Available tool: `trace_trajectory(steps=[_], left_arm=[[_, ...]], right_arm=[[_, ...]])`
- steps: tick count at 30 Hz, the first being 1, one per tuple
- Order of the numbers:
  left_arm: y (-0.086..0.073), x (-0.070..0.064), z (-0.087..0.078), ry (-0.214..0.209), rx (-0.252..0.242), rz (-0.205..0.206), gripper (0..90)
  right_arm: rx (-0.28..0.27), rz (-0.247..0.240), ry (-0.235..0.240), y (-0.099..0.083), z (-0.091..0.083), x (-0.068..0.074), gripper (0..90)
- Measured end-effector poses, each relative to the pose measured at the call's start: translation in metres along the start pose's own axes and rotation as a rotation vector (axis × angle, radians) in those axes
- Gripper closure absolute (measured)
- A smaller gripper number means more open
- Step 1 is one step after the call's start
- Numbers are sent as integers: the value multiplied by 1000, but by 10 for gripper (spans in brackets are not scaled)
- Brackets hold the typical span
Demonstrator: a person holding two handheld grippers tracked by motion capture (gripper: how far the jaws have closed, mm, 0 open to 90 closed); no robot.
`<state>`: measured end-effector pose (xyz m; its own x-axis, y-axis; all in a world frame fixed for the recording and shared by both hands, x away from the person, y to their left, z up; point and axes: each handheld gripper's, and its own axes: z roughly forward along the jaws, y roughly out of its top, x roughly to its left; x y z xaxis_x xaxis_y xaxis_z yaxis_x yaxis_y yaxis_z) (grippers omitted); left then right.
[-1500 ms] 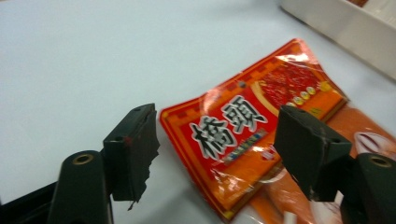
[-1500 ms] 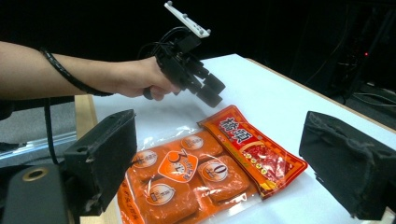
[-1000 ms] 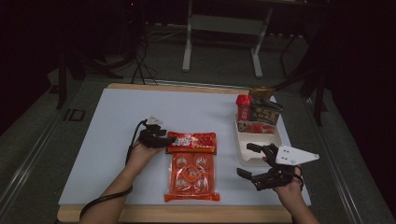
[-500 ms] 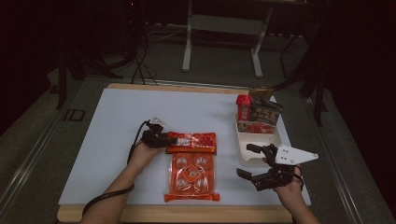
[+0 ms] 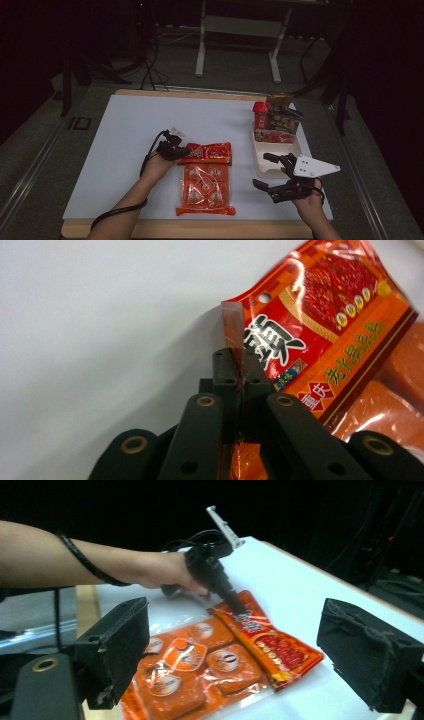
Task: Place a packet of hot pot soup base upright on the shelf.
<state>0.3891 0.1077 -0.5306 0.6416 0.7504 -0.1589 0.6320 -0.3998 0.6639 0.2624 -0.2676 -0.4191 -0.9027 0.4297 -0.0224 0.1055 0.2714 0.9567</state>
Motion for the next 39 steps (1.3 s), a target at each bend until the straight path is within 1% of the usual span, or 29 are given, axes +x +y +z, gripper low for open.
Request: trace_trajectory(steps=[1, 2, 3, 4, 6, 7, 10, 12, 13, 14, 16, 18, 19, 21, 23, 24, 25, 26, 27, 28, 29, 30, 33, 34, 36, 37, 38, 39], left_arm=[[0, 0, 0, 0, 0, 0, 900], [1, -5, -2, 27, -1, 27, 900], [2, -5, -3, 29, -8, 30, 900], [2, -5, -4, 30, -14, 28, 900], [3, -8, -6, 41, -25, 62, 900], [3, -10, -7, 47, -33, 60, 900], [4, -15, -11, 68, -48, 86, 900], [6, -16, -13, 62, -64, 86, 900], [6, -16, -14, 58, -69, 87, 900], [6, -17, -15, 56, -77, 100, 900], [7, -18, -18, 51, -88, 110, 900], [8, -19, -22, 39, -111, 118, 900], [9, -19, -24, 37, -119, 131, 900], [9, -20, -28, 29, -139, 132, 900], [10, -21, -32, 23, -159, 143, 900], [11, -22, -35, 27, -159, 147, 900], [11, -23, -37, 20, -167, 151, 900], [12, -23, -39, 18, -175, 160, 900], [12, -24, -41, 17, -181, 163, 900], [14, -26, -47, 7, -203, 178, 900], [14, -26, -47, 7, -203, 178, 900], [15, -27, -50, 4, -208, 184, 900], [18, -30, -58, -10, -229, 198, 900], [19, -32, -61, -14, -238, 206, 900], [21, -35, -67, -22, -253, 224, 900], [22, -37, -69, -27, -269, 237, 900], [23, -39, -73, -31, -276, 244, 900], [24, -41, -76, -40, -286, 257, 900]], right_arm=[[-4, -4, 2, 0, 0, -1, 134], [-4, -4, 2, 0, 0, -1, 136], [-5, -24, -4, 0, 0, 0, 136], [-2, -22, -1, 0, 1, 0, 136], [2, -19, -6, 0, 1, 1, 134], [7, -17, -14, 1, 1, 1, 131], [15, -4, -22, 1, 0, 0, 129], [15, 7, -29, 1, -1, 0, 129], [12, 17, -25, 1, -2, 0, 128], [7, 24, -25, 2, -3, -1, 126], [1, 37, -29, 2, -5, -1, 124], [-4, 44, -33, 2, -6, -2, 121], [-4, 48, -34, 2, -6, -3, 121], [-7, 57, -34, 3, -7, -3, 119], [-7, 59, -38, 3, -7, -3, 114], [-5, 59, -41, 3, -7, -3, 111], [1, 57, -60, 3, -6, -3, 109], [1, 57, -60, 3, -6, -3, 109], [-14, 67, -42, 3, -6, -3, 108], [-13, 67, -53, 4, -6, -2, 107], [-12, 68, -52, 4, -5, -2, 107], [-14, 71, -40, 4, -5, -3, 107], [-8, 73, -54, 4, -5, -2, 108], [-5, 72, -49, 4, -4, -3, 108], [-1, 76, -54, 4, -4, -3, 108], [0, 78, -51, 4, -3, -3, 110], [2, 73, -62, 4, -3, -3, 110], [0, 79, -56, 5, -4, -3, 129]])
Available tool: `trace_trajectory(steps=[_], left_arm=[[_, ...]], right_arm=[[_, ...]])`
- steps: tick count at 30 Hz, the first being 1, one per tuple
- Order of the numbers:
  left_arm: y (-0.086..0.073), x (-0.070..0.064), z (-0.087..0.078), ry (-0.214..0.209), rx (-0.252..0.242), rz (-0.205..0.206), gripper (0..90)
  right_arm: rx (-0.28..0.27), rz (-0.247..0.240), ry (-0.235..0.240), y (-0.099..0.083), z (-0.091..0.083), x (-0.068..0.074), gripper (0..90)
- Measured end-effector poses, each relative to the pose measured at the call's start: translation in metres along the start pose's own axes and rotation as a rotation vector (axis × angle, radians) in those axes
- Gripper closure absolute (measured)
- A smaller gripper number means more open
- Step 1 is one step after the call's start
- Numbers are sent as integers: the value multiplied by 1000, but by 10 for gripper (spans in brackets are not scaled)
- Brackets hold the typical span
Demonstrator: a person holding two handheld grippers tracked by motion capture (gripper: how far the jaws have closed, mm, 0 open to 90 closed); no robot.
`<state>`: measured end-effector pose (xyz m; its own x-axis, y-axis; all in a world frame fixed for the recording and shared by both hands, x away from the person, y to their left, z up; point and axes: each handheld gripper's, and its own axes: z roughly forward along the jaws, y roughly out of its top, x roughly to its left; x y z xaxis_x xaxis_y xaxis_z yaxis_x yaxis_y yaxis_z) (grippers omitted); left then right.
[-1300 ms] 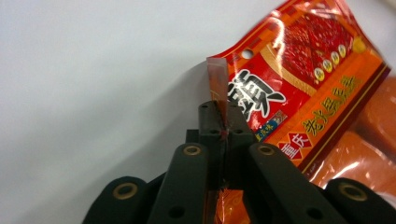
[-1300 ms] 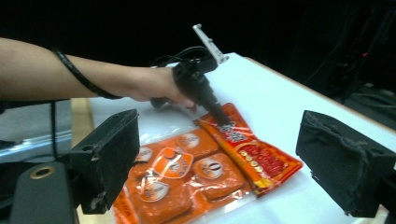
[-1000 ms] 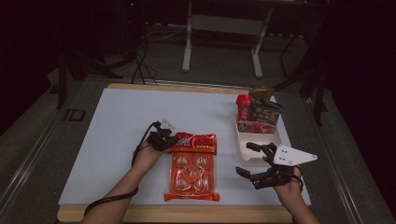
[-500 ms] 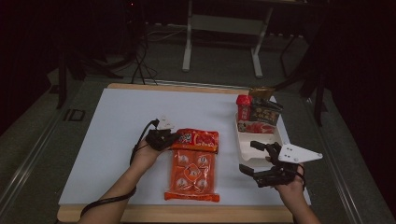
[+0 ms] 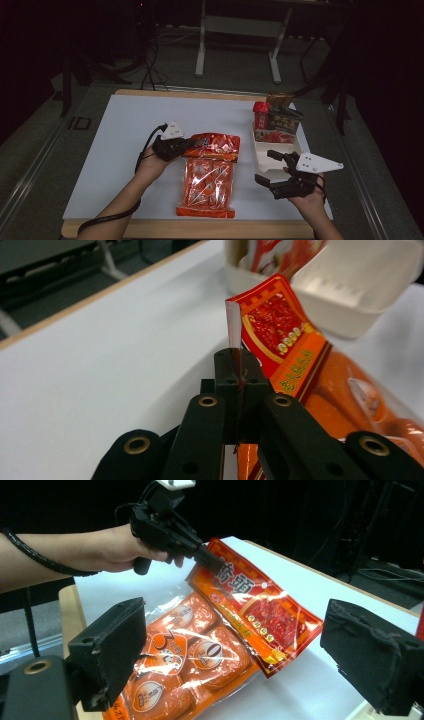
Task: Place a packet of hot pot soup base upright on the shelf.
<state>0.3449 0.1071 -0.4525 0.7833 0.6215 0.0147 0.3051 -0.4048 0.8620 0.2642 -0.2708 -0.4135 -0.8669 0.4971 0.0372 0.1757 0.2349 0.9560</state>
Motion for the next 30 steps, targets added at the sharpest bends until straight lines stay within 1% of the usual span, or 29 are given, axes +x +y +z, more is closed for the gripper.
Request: trace_trajectory(steps=[1, 2, 3, 4, 5, 6, 8, 9, 10, 11, 12, 13, 14, 15, 16, 18, 20, 21, 22, 23, 24, 25, 26, 27, 28, 30], left_arm=[[2, -2, -3, -1, -11, 10, 900], [5, -3, -5, -8, -21, 15, 900], [7, -5, -7, -13, -27, 24, 900], [7, -5, -7, -13, -27, 24, 900], [11, -9, -11, -23, -39, 43, 900], [13, -11, -14, -24, -44, 61, 900], [16, -13, -17, -41, -58, 68, 900], [17, -15, -20, -40, -64, 77, 900], [19, -16, -24, -60, -81, 89, 900], [20, -17, -27, -62, -89, 91, 900], [21, -18, -29, -83, -102, 97, 900], [21, -19, -31, -90, -114, 107, 900], [22, -20, -33, -101, -123, 106, 900], [21, -20, -35, -124, -139, 102, 900], [21, -21, -37, -130, -156, 108, 900], [20, -20, -39, -160, -174, 109, 900], [18, -20, -42, -181, -194, 114, 900], [17, -19, -43, -192, -206, 126, 900], [16, -19, -44, -202, -217, 124, 900], [15, -19, -45, -224, -231, 128, 900], [14, -19, -46, -231, -247, 139, 900], [13, -19, -47, -238, -253, 142, 900], [13, -20, -48, -254, -261, 153, 900], [12, -21, -49, -251, -269, 167, 900], [13, -21, -50, -257, -270, 167, 900], [12, -23, -53, -263, -287, 192, 900]], right_arm=[[0, 0, 0, 0, 0, 0, 129], [-3, -2, -10, 0, -1, 0, 129], [-3, -2, -10, 0, -1, 0, 129], [-3, -2, -10, 0, -1, 0, 129], [-4, 1, -11, 0, -1, -1, 130], [-5, 5, -17, 0, -1, -2, 133], [-3, 10, -23, 0, -1, -3, 134], [-1, 9, -27, 0, -1, -3, 135], [3, 8, -32, 1, 0, -3, 135], [3, 13, -38, 1, 1, -4, 139], [3, 15, -36, 2, 2, -5, 140], [9, 13, -41, 3, 3, -5, 142], [8, 12, -42, 3, 4, -5, 142], [7, 13, -37, 4, 5, -5, 142], [8, 14, -37, 4, 7, -5, 142], [12, 14, -37, 5, 9, -5, 143], [14, 18, -40, 5, 11, -5, 142], [17, 18, -39, 5, 12, -5, 143], [17, 17, -39, 6, 13, -6, 143], [16, 16, -43, 6, 14, -6, 143], [15, 18, -39, 7, 14, -6, 143], [13, 25, -33, 8, 15, -7, 143], [10, 29, -34, 8, 16, -7, 143], [11, 34, -25, 9, 17, -8, 156], [13, 37, -20, 9, 19, -8, 159], [23, 45, -17, 9, 23, -9, 159]])
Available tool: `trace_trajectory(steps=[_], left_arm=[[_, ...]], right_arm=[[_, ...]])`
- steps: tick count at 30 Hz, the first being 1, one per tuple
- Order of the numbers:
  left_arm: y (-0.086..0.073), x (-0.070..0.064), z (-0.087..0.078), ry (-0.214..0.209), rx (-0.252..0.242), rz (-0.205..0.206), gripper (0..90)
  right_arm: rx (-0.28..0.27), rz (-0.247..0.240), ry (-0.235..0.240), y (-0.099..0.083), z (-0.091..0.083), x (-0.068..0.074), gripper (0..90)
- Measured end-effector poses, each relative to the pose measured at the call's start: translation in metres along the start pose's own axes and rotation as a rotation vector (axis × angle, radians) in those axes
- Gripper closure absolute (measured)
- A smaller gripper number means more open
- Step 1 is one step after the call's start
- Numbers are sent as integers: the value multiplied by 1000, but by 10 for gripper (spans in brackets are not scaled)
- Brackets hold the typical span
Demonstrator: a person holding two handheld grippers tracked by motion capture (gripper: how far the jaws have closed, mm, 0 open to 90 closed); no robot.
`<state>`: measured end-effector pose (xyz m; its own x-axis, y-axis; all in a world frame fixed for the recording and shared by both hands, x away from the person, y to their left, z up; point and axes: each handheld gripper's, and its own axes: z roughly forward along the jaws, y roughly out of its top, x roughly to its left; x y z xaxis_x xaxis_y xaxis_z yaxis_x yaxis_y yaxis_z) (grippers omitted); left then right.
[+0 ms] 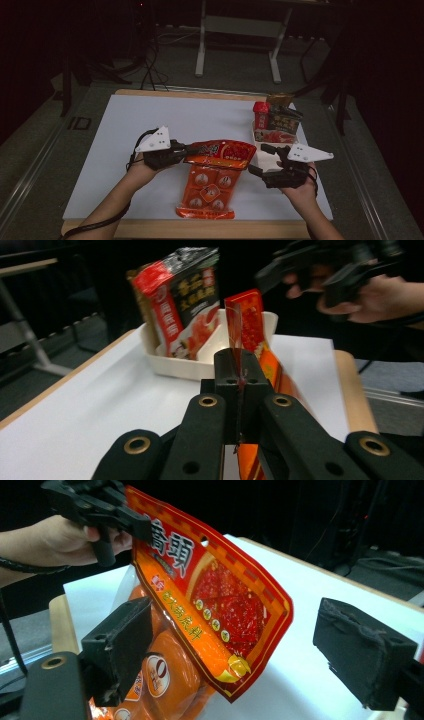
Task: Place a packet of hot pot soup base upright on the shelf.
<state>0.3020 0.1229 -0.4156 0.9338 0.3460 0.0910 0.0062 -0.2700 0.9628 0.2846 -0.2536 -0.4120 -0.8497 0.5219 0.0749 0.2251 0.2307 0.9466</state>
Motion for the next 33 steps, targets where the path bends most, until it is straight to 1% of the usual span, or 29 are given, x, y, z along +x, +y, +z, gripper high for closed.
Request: trace_trajectory(steps=[1, 2, 4, 5, 6, 7, 8, 9, 11, 12, 13, 14, 15, 16, 17, 18, 19, 20, 21, 22, 23, 26, 28, 29, 30, 31, 32, 33], left_arm=[[0, 0, -1, -16, -6, 2, 900], [0, -2, -2, -24, -19, 24, 900], [-1, -2, -4, -46, -34, 25, 900], [-2, -2, -5, -47, -41, 37, 900], [-2, -2, -6, -57, -45, 34, 900], [-3, -3, -6, -54, -49, 43, 900], [-3, -3, -7, -57, -52, 41, 900], [-3, -4, -7, -61, -57, 41, 900], [-3, -4, -7, -64, -62, 40, 900], [-3, -5, -8, -61, -61, 44, 900], [-3, -5, -8, -62, -63, 45, 900], [-4, -5, -8, -63, -65, 39, 900], [-4, -6, -8, -59, -64, 41, 900], [-4, -6, -9, -64, -66, 36, 900], [-3, -6, -9, -61, -65, 33, 900], [-3, -7, -9, -61, -64, 29, 900], [-3, -7, -9, -69, -67, 17, 900], [-3, -7, -10, -69, -65, 13, 900], [-3, -7, -10, -72, -63, 12, 900], [-3, -7, -10, -72, -63, 12, 900], [-3, -7, -12, -78, -61, 12, 900], [-2, -7, -15, -93, -67, 16, 900], [-2, -7, -15, -93, -67, 16, 900], [2, -8, -16, -98, -78, 21, 900], [6, -8, -18, -96, -89, 23, 900], [6, -8, -18, -96, -89, 23, 900], [10, -7, -19, -97, -102, 23, 900], [10, -7, -19, -97, -102, 23, 900]], right_arm=[[2, 2, 2, 0, 2, -1, 160], [3, 7, 3, -1, 4, -1, 159], [4, 20, 0, -1, 8, -4, 160], [8, 27, 2, -2, 10, -5, 171], [11, 31, 1, -2, 12, -6, 175], [12, 37, 9, -2, 14, -7, 206], [15, 45, 19, -2, 15, -8, 234], [15, 46, 30, -2, 17, -8, 246], [28, 46, 55, -3, 21, -7, 312], [36, 40, 59, -4, 23, -7, 341], [45, 38, 70, -4, 26, -6, 380], [55, 36, 78, -5, 28, -5, 444], [57, 22, 83, -6, 30, -4, 490], [69, 12, 95, -6, 33, -4, 537], [82, 11, 114, -7, 35, -3, 599], [84, 1, 124, -7, 37, -2, 634], [91, -3, 139, -7, 38, -1, 682], [97, -12, 149, -7, 39, 1, 762], [92, -18, 155, -6, 39, 2, 820], [92, -18, 155, -6, 39, 2, 820], [105, -34, 182, -3, 37, 6, 900], [121, -50, 215, 1, 33, 10, 900], [122, -48, 224, 3, 31, 11, 900], [111, -50, 244, 6, 26, 14, 900], [108, -51, 250, 8, 24, 15, 900], [99, -54, 250, 10, 22, 17, 900], [89, -54, 250, 12, 20, 19, 900], [89, -54, 250, 12, 20, 19, 900]])
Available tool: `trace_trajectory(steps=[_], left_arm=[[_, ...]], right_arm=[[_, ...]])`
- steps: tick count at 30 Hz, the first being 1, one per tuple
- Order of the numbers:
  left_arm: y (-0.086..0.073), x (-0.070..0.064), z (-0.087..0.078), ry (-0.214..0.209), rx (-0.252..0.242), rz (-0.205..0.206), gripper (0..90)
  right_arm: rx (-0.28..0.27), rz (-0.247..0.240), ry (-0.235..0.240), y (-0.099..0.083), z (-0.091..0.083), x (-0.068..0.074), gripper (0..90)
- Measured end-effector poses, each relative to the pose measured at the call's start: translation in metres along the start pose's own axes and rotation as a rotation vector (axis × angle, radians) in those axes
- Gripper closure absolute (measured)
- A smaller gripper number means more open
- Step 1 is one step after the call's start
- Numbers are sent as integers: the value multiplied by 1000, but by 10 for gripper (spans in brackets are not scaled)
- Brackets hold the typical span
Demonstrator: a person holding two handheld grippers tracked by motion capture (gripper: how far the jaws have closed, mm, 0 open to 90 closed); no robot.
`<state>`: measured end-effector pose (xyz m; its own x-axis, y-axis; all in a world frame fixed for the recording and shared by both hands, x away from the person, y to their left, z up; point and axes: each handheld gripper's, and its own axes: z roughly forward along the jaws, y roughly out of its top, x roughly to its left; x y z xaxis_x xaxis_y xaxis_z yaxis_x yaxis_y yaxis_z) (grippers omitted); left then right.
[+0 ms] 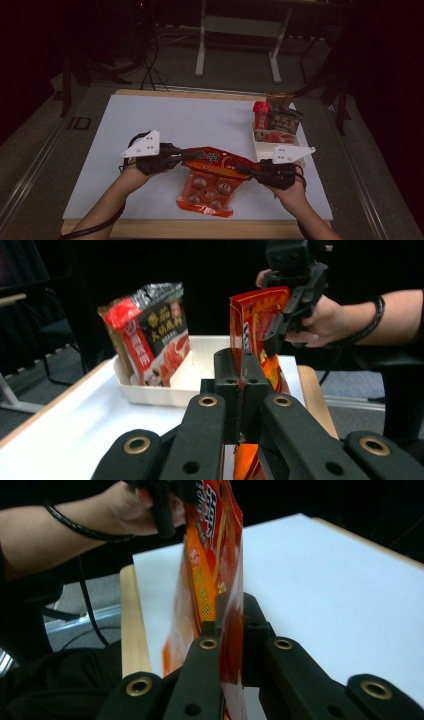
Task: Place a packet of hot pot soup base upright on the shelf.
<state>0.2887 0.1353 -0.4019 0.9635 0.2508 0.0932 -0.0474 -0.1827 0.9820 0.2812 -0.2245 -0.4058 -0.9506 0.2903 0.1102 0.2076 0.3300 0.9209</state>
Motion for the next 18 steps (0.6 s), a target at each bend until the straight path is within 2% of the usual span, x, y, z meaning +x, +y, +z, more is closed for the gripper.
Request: trace_trajectory(steps=[2, 4, 7, 12, 16, 18], left_arm=[[5, 1, 0, 7, -9, -1, 900], [8, 4, -1, 2, -18, -26, 900], [9, 5, 0, 9, -25, -16, 900], [19, 8, 1, 30, -88, -23, 888], [28, 9, 3, 35, -109, -37, 833], [31, 9, 5, 39, -118, -47, 749]], right_arm=[[-15, -17, -10, 7, -4, 5, 900], [-24, -31, -17, 13, -7, 6, 900], [-29, -45, -26, 20, -10, 8, 900], [-44, -80, -60, 37, -19, 10, 900], [-65, -97, -73, 48, -27, 8, 900], [-77, -101, -80, 53, -31, 7, 900]])
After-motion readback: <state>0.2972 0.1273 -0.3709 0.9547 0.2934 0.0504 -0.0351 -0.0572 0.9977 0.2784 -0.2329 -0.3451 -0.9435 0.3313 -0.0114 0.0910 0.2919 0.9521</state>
